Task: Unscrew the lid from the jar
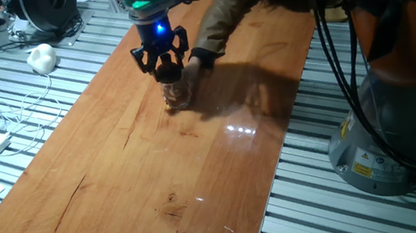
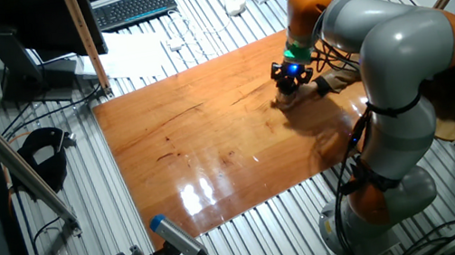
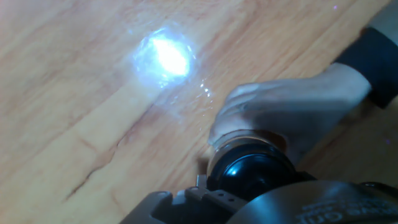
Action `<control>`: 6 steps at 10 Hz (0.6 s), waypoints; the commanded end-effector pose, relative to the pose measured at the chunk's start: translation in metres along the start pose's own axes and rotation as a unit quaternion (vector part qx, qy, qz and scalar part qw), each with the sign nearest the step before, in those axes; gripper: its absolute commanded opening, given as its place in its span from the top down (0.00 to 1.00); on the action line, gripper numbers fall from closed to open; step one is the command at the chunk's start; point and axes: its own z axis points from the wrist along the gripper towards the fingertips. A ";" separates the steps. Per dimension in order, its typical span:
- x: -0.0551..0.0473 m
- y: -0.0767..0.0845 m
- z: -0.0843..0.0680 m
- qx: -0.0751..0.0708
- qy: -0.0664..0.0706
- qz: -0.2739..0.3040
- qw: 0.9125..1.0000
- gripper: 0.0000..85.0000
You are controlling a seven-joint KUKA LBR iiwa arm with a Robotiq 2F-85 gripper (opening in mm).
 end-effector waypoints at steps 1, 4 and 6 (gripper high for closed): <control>0.000 0.000 0.000 0.009 -0.004 -0.068 0.998 0.40; 0.000 0.000 -0.002 0.013 -0.004 -0.109 0.994 0.40; 0.000 0.000 -0.002 0.016 -0.008 -0.133 0.991 0.40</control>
